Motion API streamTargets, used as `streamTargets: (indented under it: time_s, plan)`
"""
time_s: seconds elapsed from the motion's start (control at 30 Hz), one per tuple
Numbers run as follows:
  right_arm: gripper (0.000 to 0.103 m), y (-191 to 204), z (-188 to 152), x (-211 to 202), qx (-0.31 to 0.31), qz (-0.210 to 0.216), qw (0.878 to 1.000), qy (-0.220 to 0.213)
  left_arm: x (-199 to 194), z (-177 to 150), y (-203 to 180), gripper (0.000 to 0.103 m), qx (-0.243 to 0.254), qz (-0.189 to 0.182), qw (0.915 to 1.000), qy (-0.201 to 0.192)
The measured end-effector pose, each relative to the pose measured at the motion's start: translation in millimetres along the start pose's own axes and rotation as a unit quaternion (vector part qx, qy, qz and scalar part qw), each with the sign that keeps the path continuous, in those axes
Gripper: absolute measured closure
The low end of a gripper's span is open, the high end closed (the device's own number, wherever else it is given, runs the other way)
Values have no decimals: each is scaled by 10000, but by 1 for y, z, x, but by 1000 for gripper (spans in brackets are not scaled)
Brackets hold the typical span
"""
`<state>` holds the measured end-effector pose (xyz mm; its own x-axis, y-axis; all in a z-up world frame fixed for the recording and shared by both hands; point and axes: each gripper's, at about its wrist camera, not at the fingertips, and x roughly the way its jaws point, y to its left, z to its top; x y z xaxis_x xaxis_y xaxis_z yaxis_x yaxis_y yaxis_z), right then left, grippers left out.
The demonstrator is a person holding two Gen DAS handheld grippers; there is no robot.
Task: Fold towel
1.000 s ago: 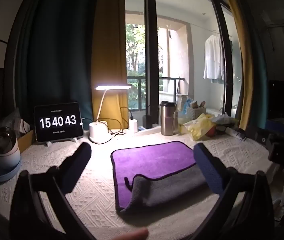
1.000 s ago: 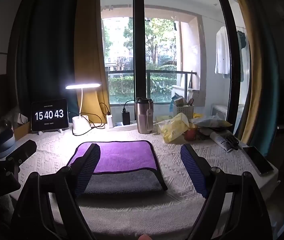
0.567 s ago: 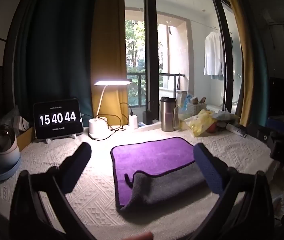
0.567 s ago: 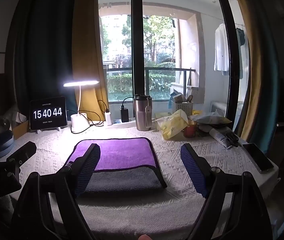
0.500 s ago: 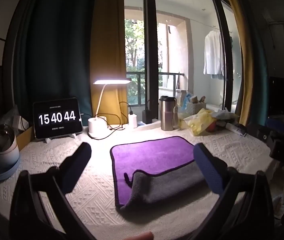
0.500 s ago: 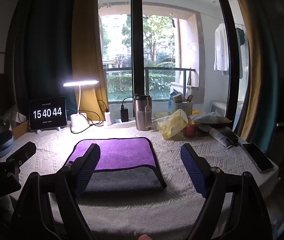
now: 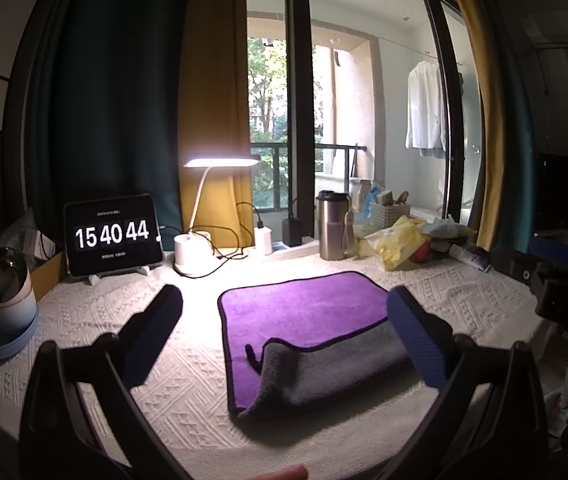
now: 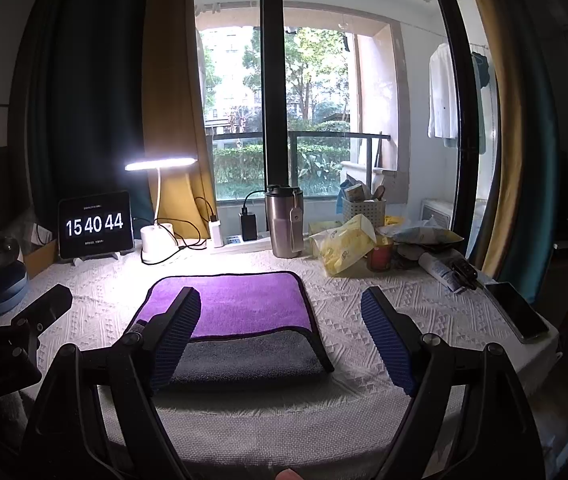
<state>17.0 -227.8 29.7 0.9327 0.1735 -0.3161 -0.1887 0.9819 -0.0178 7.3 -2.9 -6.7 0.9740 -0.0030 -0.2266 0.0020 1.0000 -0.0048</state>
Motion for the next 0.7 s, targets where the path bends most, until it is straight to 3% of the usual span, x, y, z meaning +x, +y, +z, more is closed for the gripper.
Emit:
streamTargets:
  time_s: [0.7]
  plan:
    - [18,4,-1,0,-17,89,10000,-9,0,-1,0,0,1,-54,10000,46]
